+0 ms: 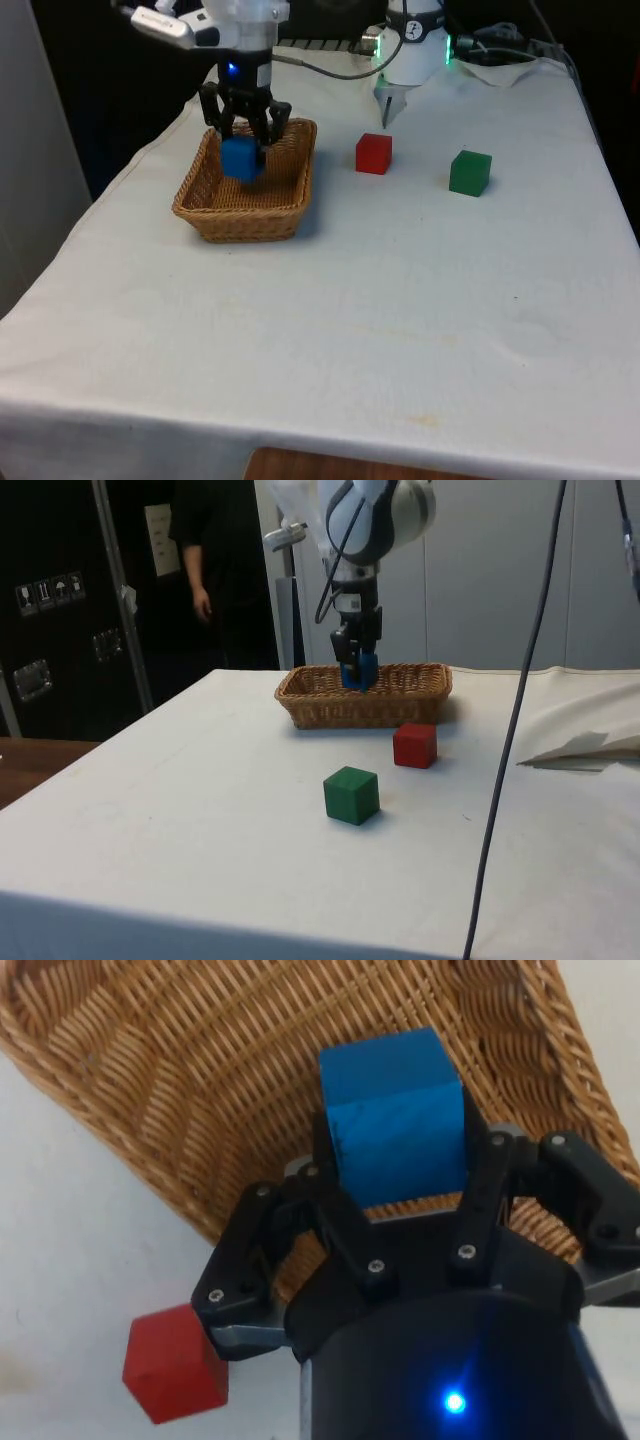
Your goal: Pick up the blue cube and place it into the basket.
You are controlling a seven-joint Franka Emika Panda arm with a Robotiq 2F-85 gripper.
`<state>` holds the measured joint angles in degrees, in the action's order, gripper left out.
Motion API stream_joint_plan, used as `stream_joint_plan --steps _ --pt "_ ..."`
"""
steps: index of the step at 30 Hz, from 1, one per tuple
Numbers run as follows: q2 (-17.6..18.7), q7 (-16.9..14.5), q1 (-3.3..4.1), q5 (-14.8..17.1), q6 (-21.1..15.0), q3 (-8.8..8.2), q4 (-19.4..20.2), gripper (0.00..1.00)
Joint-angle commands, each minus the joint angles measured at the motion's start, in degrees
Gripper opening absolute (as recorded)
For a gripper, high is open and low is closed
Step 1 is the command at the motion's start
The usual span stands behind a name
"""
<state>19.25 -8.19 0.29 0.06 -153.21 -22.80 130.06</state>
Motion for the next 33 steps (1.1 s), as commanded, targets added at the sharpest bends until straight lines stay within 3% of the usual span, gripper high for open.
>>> stream_joint_plan --steps 1,8,9,10,17,18,19,22,25,26,27,28,31,33 --pt "0.3 -0.5 -0.40 1.0 -1.2 0.69 0.3 0.02" --pt "2.2 -1.9 -0.92 3.0 -2.9 1.38 0.5 0.02" --pt "2.5 -0.6 0.00 1.6 -2.2 0.23 0.2 0.02" --pt "2.3 -2.2 -0.92 3.3 -3.0 1.32 0.5 0.02" --pt "2.6 -3.0 -0.57 4.1 -4.6 0.97 1.1 0.02" --pt "3.0 -2.2 -0.06 3.3 -3.7 0.23 0.8 0.02" --pt "2.6 -2.9 -0.57 4.0 -4.7 0.92 1.2 0.02" --pt "2.7 -2.8 -0.46 3.8 -4.9 0.74 1.2 0.04" --pt "2.7 -2.8 -0.40 3.7 -5.0 0.69 1.2 0.27" --pt "3.0 -2.2 -0.06 3.3 -4.2 0.23 0.9 0.37" --pt "2.7 -2.8 -0.40 3.7 -5.0 0.69 1.2 0.37" --pt "2.7 -2.7 -0.40 3.7 -5.0 0.63 1.2 0.61" --pt "2.8 -2.7 -0.34 3.7 -5.0 0.63 1.2 0.90" --pt "2.8 -2.7 -0.34 3.7 -5.0 0.63 1.2 1.00"
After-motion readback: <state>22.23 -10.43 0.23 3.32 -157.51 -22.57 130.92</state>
